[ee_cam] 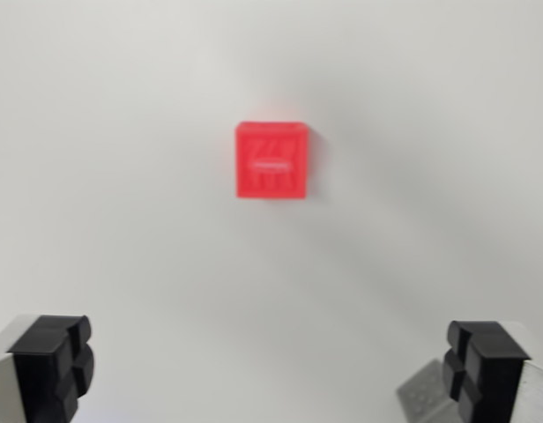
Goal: Destack cube
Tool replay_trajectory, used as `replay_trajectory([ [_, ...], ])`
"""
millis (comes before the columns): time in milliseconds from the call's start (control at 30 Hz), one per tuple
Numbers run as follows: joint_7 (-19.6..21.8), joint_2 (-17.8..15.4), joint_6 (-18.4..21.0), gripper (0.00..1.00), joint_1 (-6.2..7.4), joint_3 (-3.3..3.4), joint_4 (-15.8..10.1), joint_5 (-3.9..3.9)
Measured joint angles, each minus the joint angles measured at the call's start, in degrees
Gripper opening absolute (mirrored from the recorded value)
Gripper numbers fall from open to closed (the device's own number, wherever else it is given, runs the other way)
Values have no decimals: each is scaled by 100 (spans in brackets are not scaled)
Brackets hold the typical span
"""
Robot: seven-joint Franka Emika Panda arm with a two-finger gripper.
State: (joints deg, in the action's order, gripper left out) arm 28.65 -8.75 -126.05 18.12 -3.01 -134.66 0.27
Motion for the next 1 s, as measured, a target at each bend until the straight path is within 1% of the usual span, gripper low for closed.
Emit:
replay_trajectory([
  [267,-4,-101,228,100,0,0,126,5],
  [467,-6,-139,306,100,0,1,168,6],
  [1000,-6,-133,314,100,0,1,172,7],
])
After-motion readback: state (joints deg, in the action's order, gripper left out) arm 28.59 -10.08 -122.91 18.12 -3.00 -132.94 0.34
